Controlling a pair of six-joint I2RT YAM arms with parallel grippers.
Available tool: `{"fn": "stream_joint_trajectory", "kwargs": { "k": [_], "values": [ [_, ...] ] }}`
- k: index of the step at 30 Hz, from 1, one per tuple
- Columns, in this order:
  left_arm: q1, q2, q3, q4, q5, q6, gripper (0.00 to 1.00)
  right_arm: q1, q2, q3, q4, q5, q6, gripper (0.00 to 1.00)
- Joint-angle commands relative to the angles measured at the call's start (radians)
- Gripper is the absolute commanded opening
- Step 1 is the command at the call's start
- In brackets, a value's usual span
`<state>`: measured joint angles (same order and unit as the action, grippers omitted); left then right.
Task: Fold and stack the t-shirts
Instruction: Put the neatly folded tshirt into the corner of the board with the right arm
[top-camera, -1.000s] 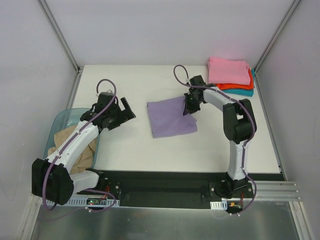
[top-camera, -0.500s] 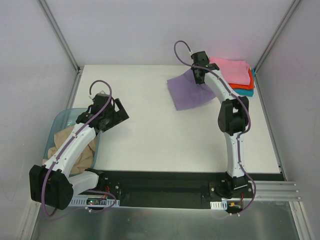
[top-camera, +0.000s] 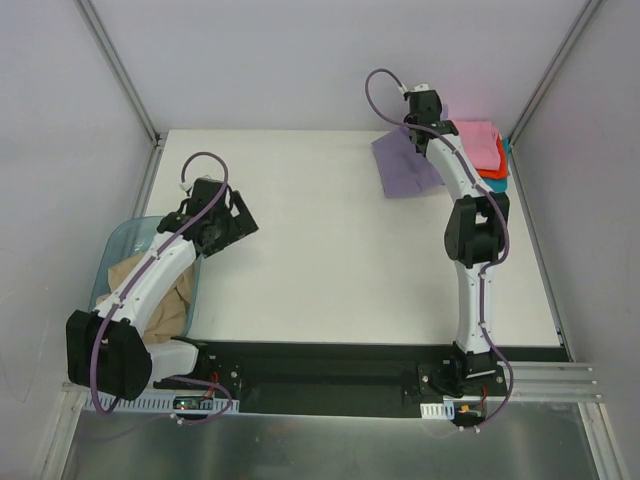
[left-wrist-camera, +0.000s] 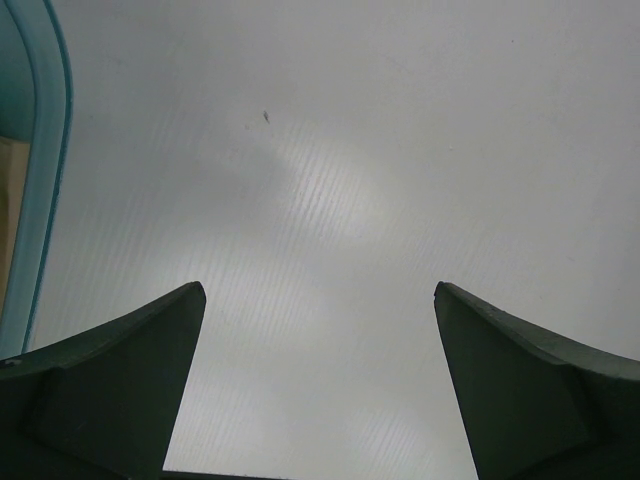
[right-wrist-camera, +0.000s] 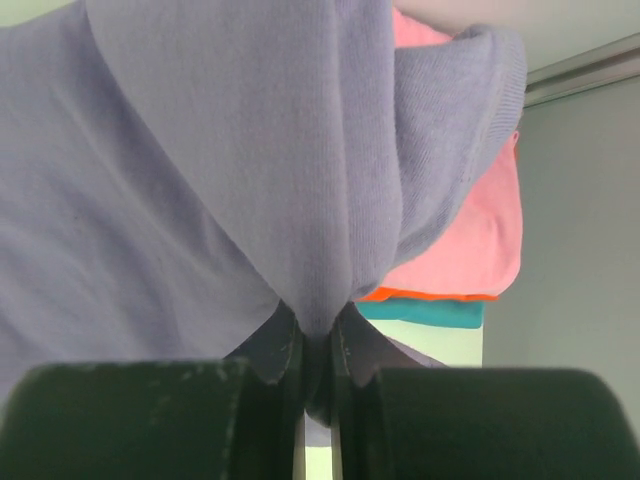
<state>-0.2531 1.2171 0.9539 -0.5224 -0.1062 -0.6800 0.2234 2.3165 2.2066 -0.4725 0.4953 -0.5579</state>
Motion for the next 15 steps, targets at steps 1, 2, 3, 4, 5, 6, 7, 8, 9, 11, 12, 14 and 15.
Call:
{"fn": "stream_joint_trajectory", "kwargs": {
  "k": [1, 2, 3, 4, 5, 6, 7, 8, 9, 11, 12, 14, 15],
  "values": [
    [0.011, 0.031, 0.069, -0.008, -0.01, 0.042, 0.99, -0.012, -0.117, 0.061, 0.092, 0.008, -0.037, 0.01],
    [0.011, 0.035, 0.074, -0.01, -0.012, 0.043, 0.99, -0.012, -0.126, 0.061, 0.097, 0.011, -0.039, 0.01],
    [0.011, 0.039, 0.077, -0.01, -0.016, 0.045, 0.99, -0.013, -0.14, 0.061, 0.106, 0.012, -0.037, 0.01],
    [0.011, 0.038, 0.08, -0.008, -0.026, 0.046, 0.99, -0.013, -0.149, 0.061, 0.113, 0.014, -0.037, 0.01],
    [0.011, 0.036, 0.082, -0.01, -0.033, 0.048, 0.99, -0.013, -0.154, 0.061, 0.123, 0.014, -0.039, 0.01],
    [0.011, 0.036, 0.083, -0.008, -0.036, 0.049, 0.99, -0.013, -0.164, 0.065, 0.129, 0.012, -0.037, 0.01],
    [0.011, 0.033, 0.086, -0.008, -0.038, 0.05, 0.99, -0.015, -0.169, 0.071, 0.13, 0.015, -0.036, 0.01],
    [0.011, 0.03, 0.086, -0.01, -0.038, 0.05, 0.99, -0.013, -0.17, 0.079, 0.129, 0.015, -0.036, 0.01],
    [0.011, 0.022, 0.086, -0.008, -0.043, 0.05, 0.99, -0.015, -0.175, 0.094, 0.129, 0.015, -0.037, 0.01],
    [0.011, 0.016, 0.086, -0.008, -0.049, 0.05, 0.99, -0.015, -0.178, 0.111, 0.129, 0.017, -0.042, 0.01],
    [0.011, 0.013, 0.088, -0.008, -0.055, 0.05, 0.99, -0.015, -0.183, 0.119, 0.13, 0.02, -0.043, 0.01],
    [0.011, 0.007, 0.083, -0.008, -0.064, 0.05, 0.99, -0.018, -0.19, 0.136, 0.132, 0.023, -0.04, 0.01],
    [0.011, 0.007, 0.079, -0.008, -0.07, 0.05, 0.99, -0.021, -0.201, 0.136, 0.133, 0.019, -0.037, 0.01]
  ]
}}
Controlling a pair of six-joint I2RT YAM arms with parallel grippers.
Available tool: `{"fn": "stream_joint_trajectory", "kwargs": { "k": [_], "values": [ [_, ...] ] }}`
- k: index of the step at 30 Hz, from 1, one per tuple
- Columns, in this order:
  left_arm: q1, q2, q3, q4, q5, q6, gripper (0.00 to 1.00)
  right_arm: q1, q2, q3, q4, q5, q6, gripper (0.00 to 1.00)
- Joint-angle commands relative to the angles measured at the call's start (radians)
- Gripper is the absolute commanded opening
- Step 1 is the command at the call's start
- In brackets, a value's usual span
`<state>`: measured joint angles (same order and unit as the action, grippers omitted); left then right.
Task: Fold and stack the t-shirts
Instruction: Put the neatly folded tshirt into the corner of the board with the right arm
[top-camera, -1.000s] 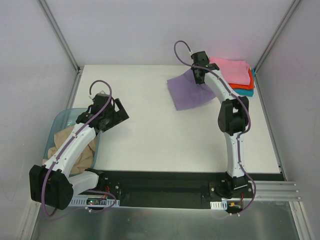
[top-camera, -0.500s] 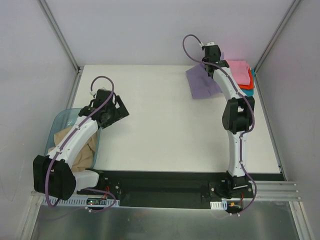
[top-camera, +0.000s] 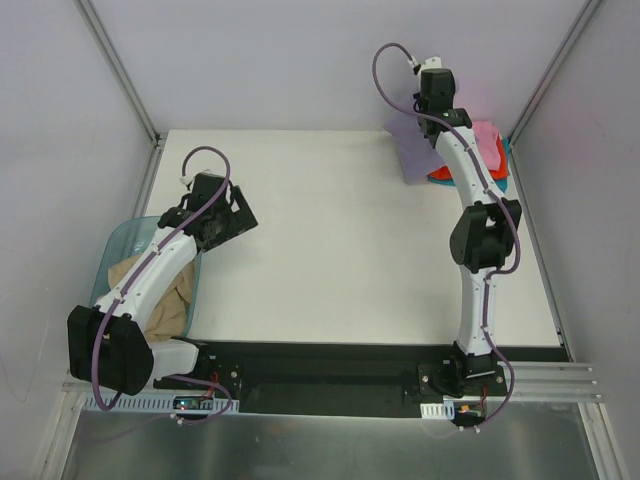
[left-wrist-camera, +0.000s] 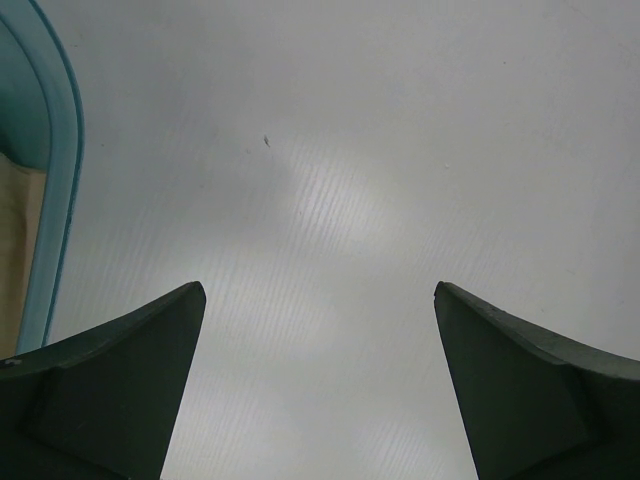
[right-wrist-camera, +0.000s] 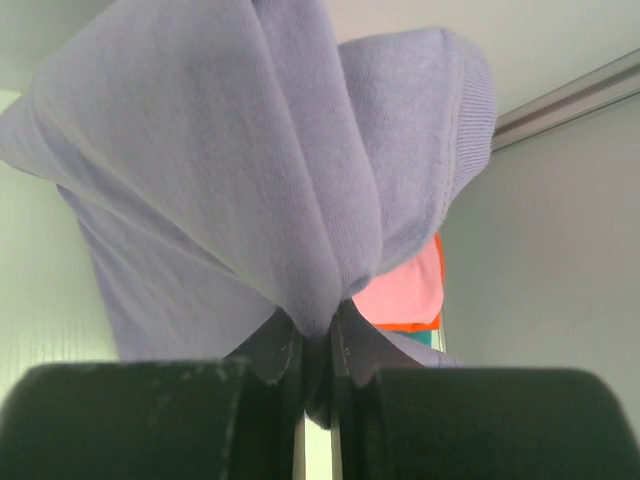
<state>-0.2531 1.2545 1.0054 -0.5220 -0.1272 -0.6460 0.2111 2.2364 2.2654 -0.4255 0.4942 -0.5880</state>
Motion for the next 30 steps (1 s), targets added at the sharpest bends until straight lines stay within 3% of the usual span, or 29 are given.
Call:
{"fn": "stream_joint_trajectory", "kwargs": {
  "k": [1, 12, 30],
  "values": [
    [0.011, -0.032, 0.029, -0.01, -0.066, 0.016, 0.99, -0.009, -0.127, 0.077, 0.09, 0.014, -0.004, 0.01],
    [0.011, 0.002, 0.065, -0.007, -0.065, 0.011, 0.99, -0.053, -0.135, 0.106, 0.154, 0.006, 0.014, 0.01],
    [0.011, 0.115, 0.11, -0.009, -0.028, -0.004, 0.99, -0.249, 0.097, 0.181, 0.238, -0.174, 0.347, 0.01]
  ]
}}
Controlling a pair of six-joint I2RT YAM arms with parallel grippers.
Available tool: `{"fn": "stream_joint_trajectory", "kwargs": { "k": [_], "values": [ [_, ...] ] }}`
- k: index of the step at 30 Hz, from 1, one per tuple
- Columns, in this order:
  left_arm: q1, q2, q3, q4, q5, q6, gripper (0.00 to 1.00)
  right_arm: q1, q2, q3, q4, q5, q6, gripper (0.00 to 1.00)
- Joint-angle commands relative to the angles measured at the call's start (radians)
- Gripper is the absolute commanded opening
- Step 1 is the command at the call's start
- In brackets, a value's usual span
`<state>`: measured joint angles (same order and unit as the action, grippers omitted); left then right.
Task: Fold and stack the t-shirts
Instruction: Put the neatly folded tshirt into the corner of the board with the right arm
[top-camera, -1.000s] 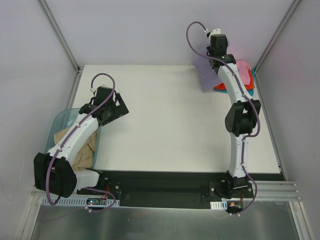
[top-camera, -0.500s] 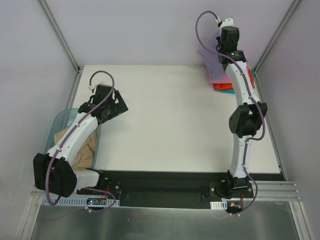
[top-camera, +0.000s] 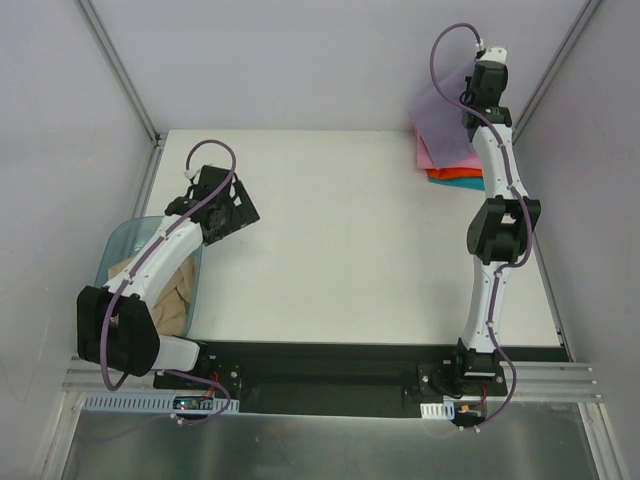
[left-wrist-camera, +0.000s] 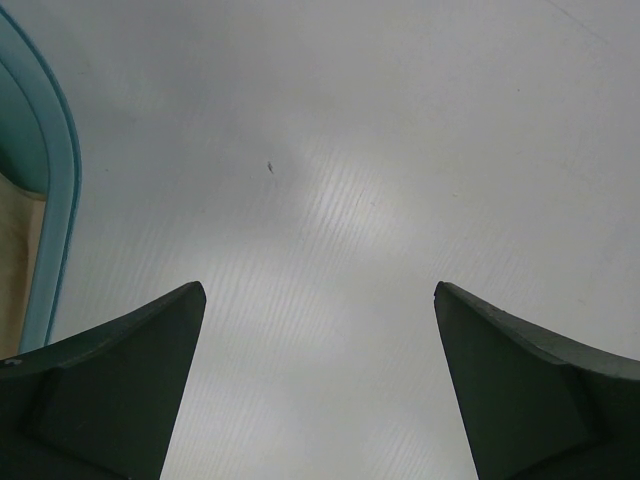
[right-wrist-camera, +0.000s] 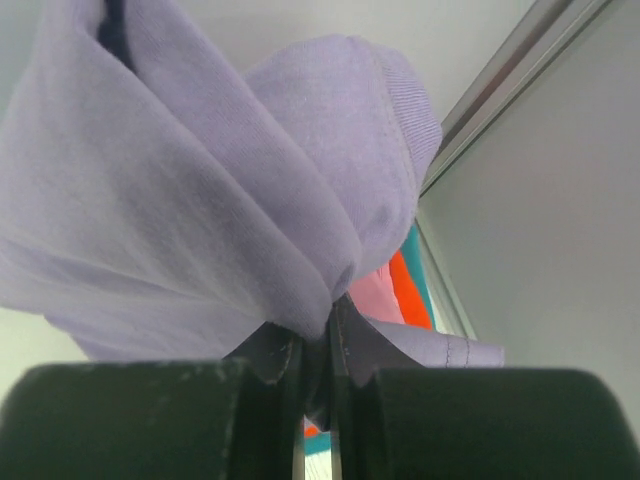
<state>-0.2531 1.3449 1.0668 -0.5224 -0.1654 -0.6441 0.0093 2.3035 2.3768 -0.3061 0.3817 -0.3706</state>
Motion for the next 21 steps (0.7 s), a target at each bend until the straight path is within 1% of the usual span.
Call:
{"fn": "stream_joint_trajectory", "kwargs": {
  "k": [1, 4, 8, 9, 10, 12, 13, 15, 17, 18, 19, 20, 21],
  "values": [
    [0.011, 0.036, 0.051, -0.008, 0.015, -0.008, 0.99, -0.066, 0.04, 0.076, 0.128, -0.067, 0.143, 0.01],
    [0.011, 0.057, 0.062, -0.008, 0.021, -0.012, 0.99, -0.106, 0.086, 0.098, 0.14, -0.107, 0.203, 0.01],
    [0.011, 0.088, 0.088, -0.01, 0.053, -0.012, 0.99, -0.158, 0.126, 0.102, 0.147, -0.165, 0.308, 0.12],
    [0.011, 0.094, 0.093, -0.008, 0.056, -0.012, 0.99, -0.166, 0.131, 0.102, 0.145, -0.173, 0.324, 0.17],
    [0.011, 0.1, 0.096, -0.008, 0.058, -0.012, 0.99, -0.181, 0.131, 0.101, 0.147, -0.179, 0.347, 0.36],
    [0.011, 0.106, 0.104, -0.008, 0.064, -0.011, 0.99, -0.193, 0.126, 0.102, 0.142, -0.196, 0.348, 0.59],
    [0.011, 0.114, 0.107, -0.008, 0.067, -0.011, 0.99, -0.193, 0.108, 0.098, 0.142, -0.198, 0.325, 0.66],
    [0.011, 0.117, 0.114, -0.008, 0.078, -0.011, 0.99, -0.193, 0.08, 0.064, 0.142, -0.193, 0.294, 0.7],
    [0.011, 0.122, 0.117, -0.008, 0.086, -0.011, 0.99, -0.19, 0.01, 0.015, 0.142, -0.196, 0.245, 0.71],
    [0.011, 0.122, 0.117, -0.008, 0.092, -0.011, 0.99, -0.187, -0.016, -0.011, 0.142, -0.196, 0.225, 0.74],
    [0.011, 0.122, 0.116, -0.008, 0.093, -0.012, 0.99, -0.18, -0.062, -0.061, 0.13, -0.196, 0.204, 0.74],
    [0.011, 0.119, 0.111, -0.01, 0.095, -0.011, 0.99, -0.175, -0.085, -0.082, 0.121, -0.207, 0.137, 0.74],
    [0.011, 0.115, 0.108, -0.008, 0.096, -0.011, 0.99, -0.169, -0.107, -0.102, 0.107, -0.26, 0.098, 0.74]
  ]
}}
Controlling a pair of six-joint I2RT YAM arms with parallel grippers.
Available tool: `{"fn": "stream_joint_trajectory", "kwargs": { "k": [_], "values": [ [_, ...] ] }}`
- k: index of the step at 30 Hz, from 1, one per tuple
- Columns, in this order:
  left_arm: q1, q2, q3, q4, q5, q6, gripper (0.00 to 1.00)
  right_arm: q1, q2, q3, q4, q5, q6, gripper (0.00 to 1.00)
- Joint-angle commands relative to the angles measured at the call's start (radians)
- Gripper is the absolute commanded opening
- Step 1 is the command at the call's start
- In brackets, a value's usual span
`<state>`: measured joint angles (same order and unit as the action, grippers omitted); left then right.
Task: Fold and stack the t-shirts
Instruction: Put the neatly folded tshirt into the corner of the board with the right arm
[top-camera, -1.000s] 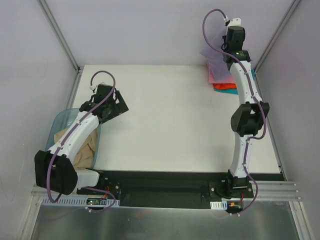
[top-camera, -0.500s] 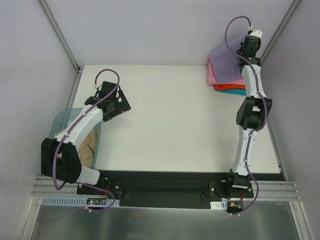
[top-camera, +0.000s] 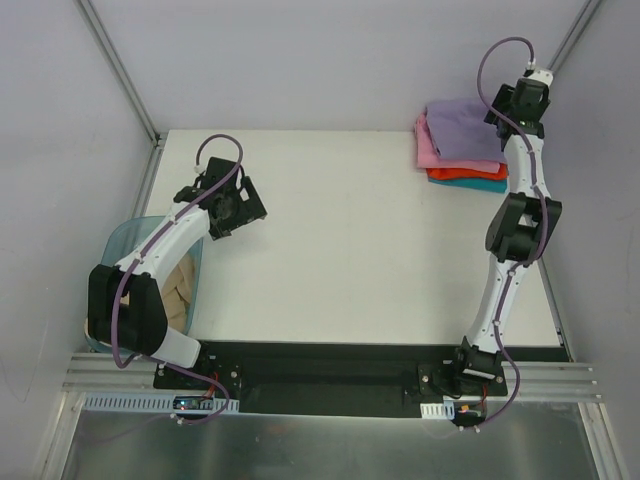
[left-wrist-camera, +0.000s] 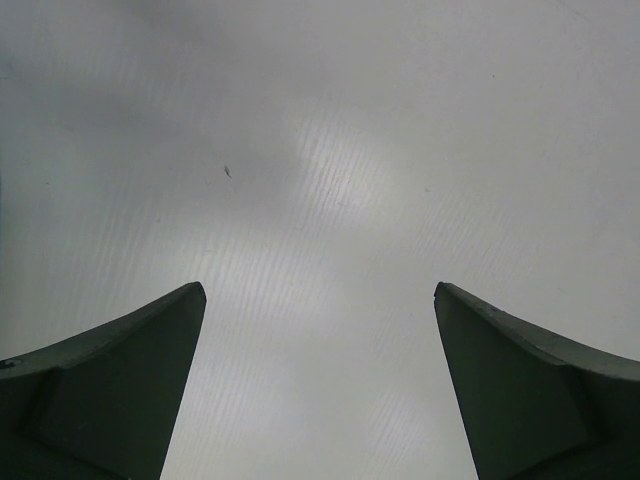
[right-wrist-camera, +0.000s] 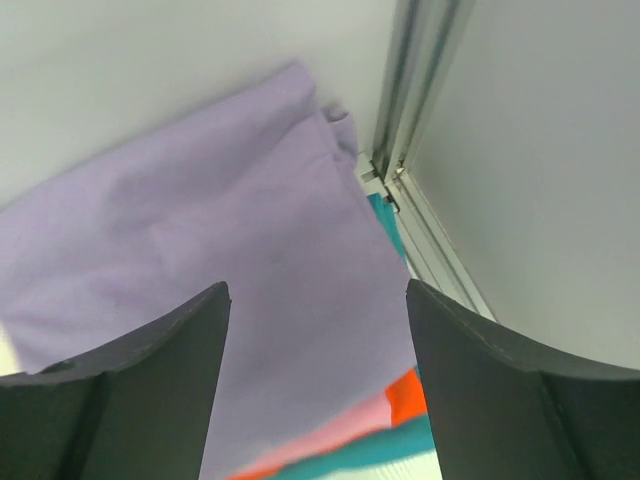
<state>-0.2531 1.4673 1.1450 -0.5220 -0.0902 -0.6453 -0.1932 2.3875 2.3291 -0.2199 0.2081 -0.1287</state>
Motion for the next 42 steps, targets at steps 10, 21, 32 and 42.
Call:
{"fn": "stream_joint_trajectory", "kwargs": {
  "k": [10, 21, 32, 42],
  "values": [
    [0.011, -0.032, -0.008, -0.009, 0.023, 0.003, 0.99, 0.213, -0.223, -0.169, -0.286, -0.199, -0.578, 0.77],
    [0.011, -0.027, -0.022, -0.009, 0.001, 0.009, 0.99, 0.258, -0.027, -0.02, -0.322, -0.214, -0.577, 0.63],
    [0.011, -0.013, -0.018, -0.007, 0.006, 0.004, 0.99, 0.264, -0.028, -0.112, -0.188, -0.003, -0.603, 0.31],
    [0.011, -0.059, -0.03, -0.007, -0.016, 0.007, 0.99, 0.265, -0.138, -0.097, -0.18, -0.048, -0.45, 0.01]
  ]
}}
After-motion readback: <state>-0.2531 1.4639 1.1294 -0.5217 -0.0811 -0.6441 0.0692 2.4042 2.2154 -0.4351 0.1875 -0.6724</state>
